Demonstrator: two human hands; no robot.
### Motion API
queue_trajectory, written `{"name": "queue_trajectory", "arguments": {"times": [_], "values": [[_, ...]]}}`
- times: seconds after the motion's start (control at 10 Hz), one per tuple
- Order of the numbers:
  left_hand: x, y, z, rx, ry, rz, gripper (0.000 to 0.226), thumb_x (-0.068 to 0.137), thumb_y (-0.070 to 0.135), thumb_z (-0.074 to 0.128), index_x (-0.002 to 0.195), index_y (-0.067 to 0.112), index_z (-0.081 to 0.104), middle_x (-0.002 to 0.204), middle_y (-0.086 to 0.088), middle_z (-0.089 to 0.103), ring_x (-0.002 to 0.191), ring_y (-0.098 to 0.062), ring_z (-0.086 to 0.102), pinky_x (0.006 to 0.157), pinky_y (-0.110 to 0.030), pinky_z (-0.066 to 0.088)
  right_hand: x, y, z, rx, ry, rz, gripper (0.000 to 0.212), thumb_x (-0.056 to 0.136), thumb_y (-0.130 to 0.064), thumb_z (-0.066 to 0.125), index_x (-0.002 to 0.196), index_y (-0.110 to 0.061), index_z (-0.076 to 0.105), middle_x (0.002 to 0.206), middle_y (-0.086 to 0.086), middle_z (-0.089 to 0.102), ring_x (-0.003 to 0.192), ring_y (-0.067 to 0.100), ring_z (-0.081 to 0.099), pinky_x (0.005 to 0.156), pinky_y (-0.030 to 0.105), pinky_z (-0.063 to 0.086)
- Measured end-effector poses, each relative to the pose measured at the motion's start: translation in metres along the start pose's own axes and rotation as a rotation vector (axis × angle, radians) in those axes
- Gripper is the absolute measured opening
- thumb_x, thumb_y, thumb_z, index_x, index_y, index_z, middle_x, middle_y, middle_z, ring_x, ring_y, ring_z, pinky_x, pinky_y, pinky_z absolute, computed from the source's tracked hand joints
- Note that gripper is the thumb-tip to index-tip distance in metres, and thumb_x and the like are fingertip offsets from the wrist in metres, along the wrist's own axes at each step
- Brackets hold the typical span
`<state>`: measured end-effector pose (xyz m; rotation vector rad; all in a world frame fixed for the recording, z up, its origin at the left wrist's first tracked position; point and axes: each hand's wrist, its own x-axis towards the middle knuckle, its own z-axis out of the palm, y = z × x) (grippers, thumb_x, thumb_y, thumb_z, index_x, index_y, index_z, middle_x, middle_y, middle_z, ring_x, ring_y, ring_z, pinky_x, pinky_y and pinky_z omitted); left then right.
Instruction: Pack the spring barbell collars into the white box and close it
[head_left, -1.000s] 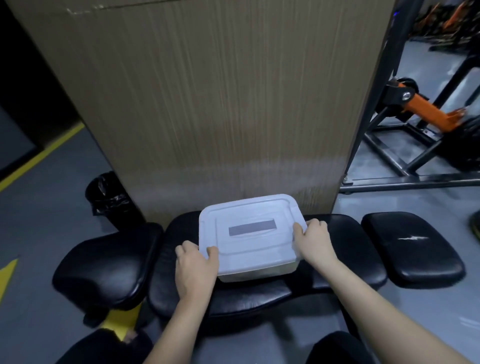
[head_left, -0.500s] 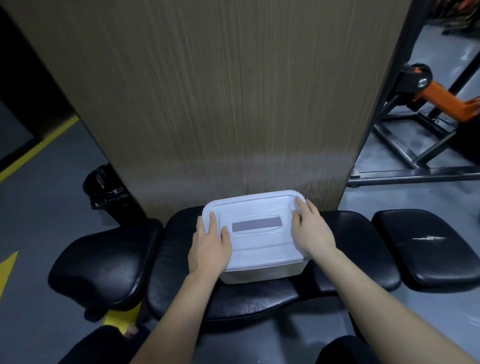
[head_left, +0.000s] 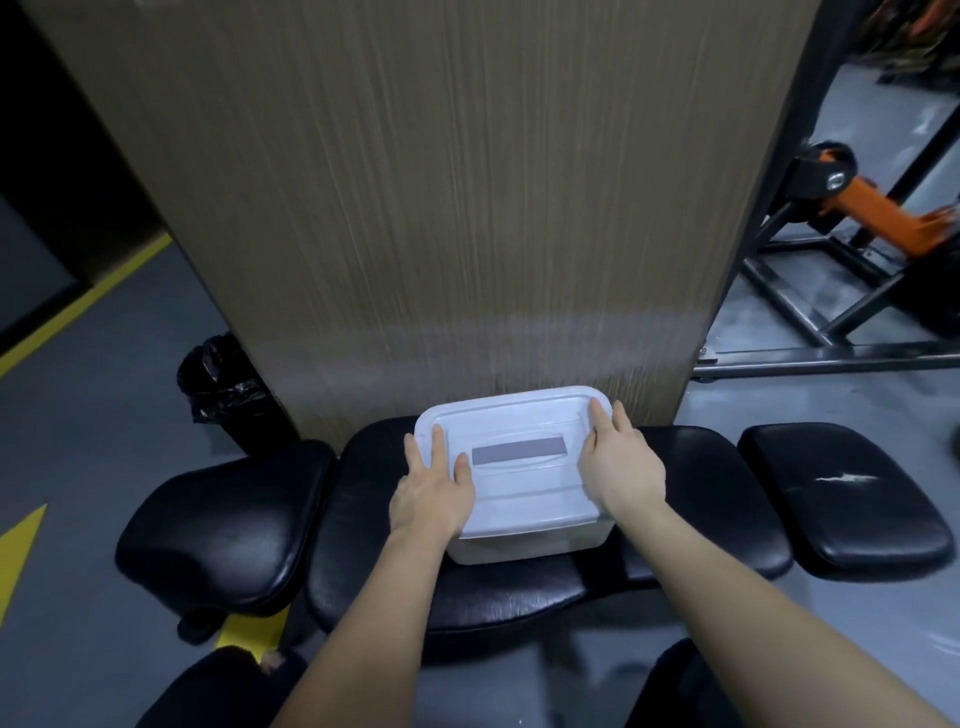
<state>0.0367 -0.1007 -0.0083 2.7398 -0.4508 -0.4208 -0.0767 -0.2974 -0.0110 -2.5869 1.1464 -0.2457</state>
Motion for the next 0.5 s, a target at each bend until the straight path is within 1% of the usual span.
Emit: {"name": "queue_trajectory", "arguments": {"times": [0.1, 0.2, 0.3, 0.4, 0.5], "values": [[-0.004, -0.002, -0.011, -0.1, -0.088, 0.01, 0.065, 0.1, 0.061, 0.018, 0.156, 0.045, -0.009, 0.165, 0.005, -0.021, 0.135, -0.034, 0.044, 0.099, -0.039, 0.039, -0.019, -0.008, -0.011, -0.157, 0.134, -0.15, 0.031, 0.095, -0.025, 0.044, 0.114, -0.011, 0.063, 0.128, 0.011, 0.062, 0.102, 0.031, 0.06, 0.08, 0.042, 0.046], [-0.015, -0.018, -0.019, -0.239, -0.124, 0.063, 0.06, 0.099, 0.061, 0.024, 0.156, 0.049, 0.008, 0.166, 0.009, -0.017, 0.145, -0.028, 0.034, 0.108, -0.04, 0.033, -0.045, -0.013, -0.019, -0.111, 0.154, -0.19, 0.032, 0.091, -0.028, 0.04, 0.097, -0.014, 0.069, 0.091, 0.005, 0.068, 0.085, 0.029, 0.063, 0.071, 0.039, 0.044], [-0.035, -0.047, -0.013, -0.362, 0.035, 0.172, 0.051, 0.101, 0.055, 0.031, 0.152, 0.049, 0.029, 0.168, 0.008, 0.003, 0.143, -0.021, 0.039, 0.11, -0.039, 0.035, -0.072, -0.004, -0.024, -0.032, 0.123, -0.172, 0.031, 0.093, -0.029, 0.046, 0.116, -0.018, 0.065, 0.107, 0.0, 0.068, 0.097, 0.025, 0.061, 0.078, 0.039, 0.045], [-0.052, -0.063, -0.007, -0.444, 0.149, 0.276, 0.048, 0.104, 0.043, 0.041, 0.151, 0.041, 0.037, 0.166, 0.005, 0.019, 0.148, -0.013, 0.028, 0.11, -0.028, 0.028, -0.081, 0.011, -0.032, 0.034, 0.157, -0.203, 0.035, 0.096, -0.028, 0.045, 0.126, -0.016, 0.061, 0.119, 0.001, 0.065, 0.107, 0.026, 0.058, 0.085, 0.039, 0.047], [-0.059, -0.059, -0.009, -0.453, 0.201, 0.352, 0.049, 0.104, 0.035, 0.046, 0.152, 0.033, 0.04, 0.163, 0.006, 0.026, 0.149, -0.007, 0.022, 0.111, -0.021, 0.021, -0.073, 0.016, -0.039, 0.014, 0.152, -0.195, 0.039, 0.096, -0.028, 0.044, 0.129, -0.013, 0.059, 0.122, 0.006, 0.063, 0.111, 0.029, 0.056, 0.089, 0.041, 0.048]]}}
